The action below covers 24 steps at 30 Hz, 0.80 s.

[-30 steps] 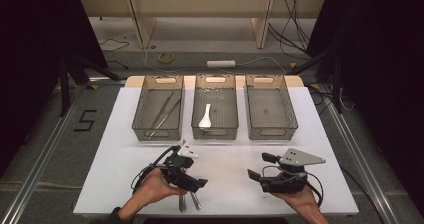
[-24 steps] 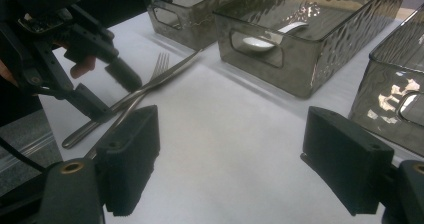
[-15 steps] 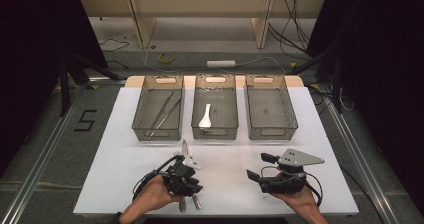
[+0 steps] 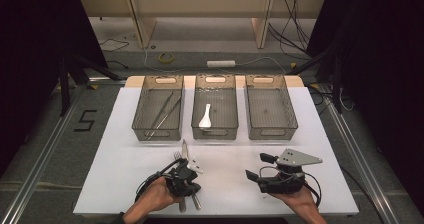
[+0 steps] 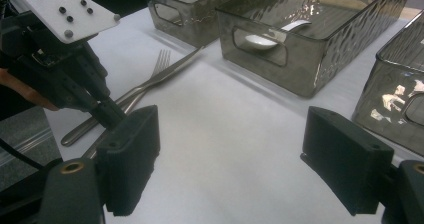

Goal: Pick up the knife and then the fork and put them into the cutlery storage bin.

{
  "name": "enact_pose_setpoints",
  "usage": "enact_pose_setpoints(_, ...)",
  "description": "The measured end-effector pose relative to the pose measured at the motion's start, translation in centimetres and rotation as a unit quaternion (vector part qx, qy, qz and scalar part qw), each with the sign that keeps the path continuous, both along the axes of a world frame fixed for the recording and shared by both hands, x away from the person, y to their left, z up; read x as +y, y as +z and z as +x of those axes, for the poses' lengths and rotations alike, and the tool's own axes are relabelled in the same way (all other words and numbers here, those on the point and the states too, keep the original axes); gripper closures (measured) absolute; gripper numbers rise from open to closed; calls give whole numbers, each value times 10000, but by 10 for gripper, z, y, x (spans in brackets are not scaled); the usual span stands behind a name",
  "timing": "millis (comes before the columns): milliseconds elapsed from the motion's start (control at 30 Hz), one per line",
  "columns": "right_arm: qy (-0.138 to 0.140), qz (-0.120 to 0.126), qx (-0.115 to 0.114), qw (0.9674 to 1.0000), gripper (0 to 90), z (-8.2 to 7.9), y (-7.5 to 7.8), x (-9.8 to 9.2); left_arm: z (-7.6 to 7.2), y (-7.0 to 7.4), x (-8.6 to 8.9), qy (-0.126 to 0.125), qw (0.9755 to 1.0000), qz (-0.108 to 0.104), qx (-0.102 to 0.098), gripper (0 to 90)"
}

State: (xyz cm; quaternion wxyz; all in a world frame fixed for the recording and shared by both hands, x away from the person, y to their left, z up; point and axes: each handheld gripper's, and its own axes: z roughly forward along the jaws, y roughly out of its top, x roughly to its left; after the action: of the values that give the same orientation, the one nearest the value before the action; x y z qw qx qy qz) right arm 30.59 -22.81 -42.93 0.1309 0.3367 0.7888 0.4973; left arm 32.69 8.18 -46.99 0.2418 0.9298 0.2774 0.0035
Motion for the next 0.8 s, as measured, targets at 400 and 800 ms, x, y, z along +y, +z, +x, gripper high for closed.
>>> enact_pose_setpoints(400,-6,13,-20,10000,239,0,0,-1,3,3,13,-63,9982,300,515,889)
enact_pose_setpoints(800,-5,-7,-13,10000,240,0,0,-1,10,6,38,-47,9939,769,784,889)
